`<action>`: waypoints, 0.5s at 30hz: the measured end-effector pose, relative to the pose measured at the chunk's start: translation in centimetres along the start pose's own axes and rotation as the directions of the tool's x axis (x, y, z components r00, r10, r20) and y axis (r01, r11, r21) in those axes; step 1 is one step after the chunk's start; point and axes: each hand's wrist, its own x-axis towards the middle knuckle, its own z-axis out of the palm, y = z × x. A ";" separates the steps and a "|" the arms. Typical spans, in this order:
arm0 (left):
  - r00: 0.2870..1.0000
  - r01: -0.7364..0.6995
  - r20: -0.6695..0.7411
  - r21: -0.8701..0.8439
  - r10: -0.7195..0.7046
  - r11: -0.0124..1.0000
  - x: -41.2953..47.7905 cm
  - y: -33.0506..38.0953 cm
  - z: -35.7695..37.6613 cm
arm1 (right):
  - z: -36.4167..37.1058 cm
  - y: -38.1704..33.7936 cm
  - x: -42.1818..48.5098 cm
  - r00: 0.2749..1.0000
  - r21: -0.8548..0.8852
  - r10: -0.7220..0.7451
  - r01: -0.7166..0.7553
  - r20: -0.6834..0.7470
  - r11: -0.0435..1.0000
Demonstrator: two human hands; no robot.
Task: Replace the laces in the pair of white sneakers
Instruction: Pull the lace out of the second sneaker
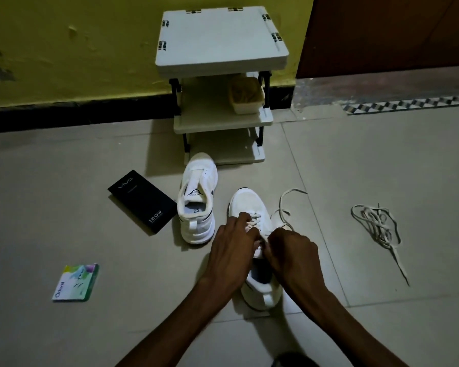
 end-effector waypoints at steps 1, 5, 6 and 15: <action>1.000 -0.011 -0.004 -0.056 0.011 0.998 -0.1 0.0 0.1 | 0.1 0.3 -0.1 1.000 0.058 0.003 -0.001 -0.030 0.998; 0.998 0.065 -0.001 -0.319 -0.069 0.945 0.1 -0.2 0.2 | -0.1 1.0 0.3 0.997 0.163 0.080 -0.081 0.013 0.983; 0.978 0.193 0.026 -0.477 -0.205 0.857 0.7 -0.3 -0.3 | -0.2 1.0 0.4 0.995 0.166 0.094 -0.095 0.016 0.982; 0.815 0.579 0.484 -0.673 -0.319 0.461 2.9 -1.3 -4.2 | 0.4 0.1 0.2 0.992 0.200 0.116 -0.125 0.054 0.972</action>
